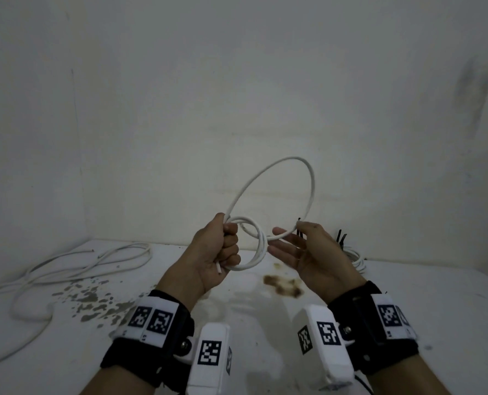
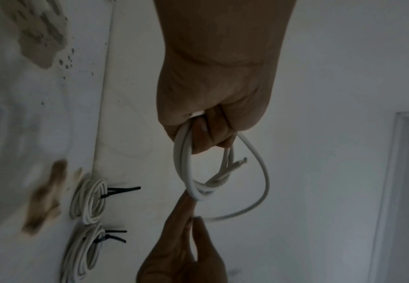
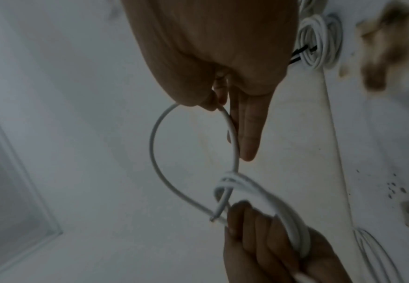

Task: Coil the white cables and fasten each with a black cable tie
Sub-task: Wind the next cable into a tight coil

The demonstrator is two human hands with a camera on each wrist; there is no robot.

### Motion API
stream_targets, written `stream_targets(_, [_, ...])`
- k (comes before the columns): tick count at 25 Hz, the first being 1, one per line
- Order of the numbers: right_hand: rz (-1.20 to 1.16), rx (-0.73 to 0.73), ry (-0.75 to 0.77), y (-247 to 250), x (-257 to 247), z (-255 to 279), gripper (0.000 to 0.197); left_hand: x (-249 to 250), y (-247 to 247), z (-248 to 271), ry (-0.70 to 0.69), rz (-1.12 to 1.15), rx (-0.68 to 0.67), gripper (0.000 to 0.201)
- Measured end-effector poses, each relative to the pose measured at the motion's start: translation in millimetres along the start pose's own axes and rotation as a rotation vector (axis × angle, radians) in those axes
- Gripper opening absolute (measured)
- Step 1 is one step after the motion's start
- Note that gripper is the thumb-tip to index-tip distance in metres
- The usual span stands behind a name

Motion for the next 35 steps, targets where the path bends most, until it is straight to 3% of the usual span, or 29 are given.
stream_targets(5, [0.365, -0.196, -0.025, -50.5, 20.2, 29.4, 0.020, -4.3, -5.7, 7.9, -0.062, -0.132, 0.051, 0.039])
stream_targets(8, [0.416, -0.114, 0.022, -49.3, 26.5, 31.0, 0.037, -0.8, -5.3, 8.3, -0.068, -0.176, 0.042, 0.042])
stream_targets(12, [0.728, -0.033, 0.073, -32.2, 14.0, 29.7, 0.042, 17.8, 8.7, -0.1, -0.147, -0.095, 0.074, 0.044])
stream_targets(16, [0.717, 0.067, 0.169, -8.9, -26.5, 29.0, 0.044, 37.2, 65.7, -12.0, -0.182, 0.086, 0.240, 0.048])
stream_targets(20, [0.556, 0.171, 0.201, 2.1, -57.4, 35.7, 0.045, 34.1, 110.4, -21.4, -0.090, 0.261, 0.249, 0.063])
stream_targets(24, [0.482, 0.187, 0.218, -1.8, -64.3, 41.2, 0.039, 27.9, 145.0, -30.9, -0.050, 0.416, 0.283, 0.050])
stream_targets(28, [0.461, 0.091, 0.216, -16.8, -58.4, 44.0, 0.033, 19.1, 161.8, -35.6, -0.014, 0.565, 0.314, 0.064])
stream_targets(31, [0.522, -0.021, 0.231, -33.4, -57.5, 48.5, 0.033, 15.8, 161.9, -37.5, -0.043, 0.714, 0.283, 0.051])
stream_targets(35, [0.645, -0.413, 0.118, -68.6, -44.7, 68.0, 0.041, 23.6, 154.3, -37.2, -0.096, 0.838, 0.217, 0.042])
Point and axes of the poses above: each hand's wrist, its own z-axis away from the middle knuckle, its own y-axis out of the back of the hand, x = y × z, the point moved 9 cm from there along -z, towards the middle knuckle, and after that the axes turned 1 degree about -y, right-handed, at the moved point
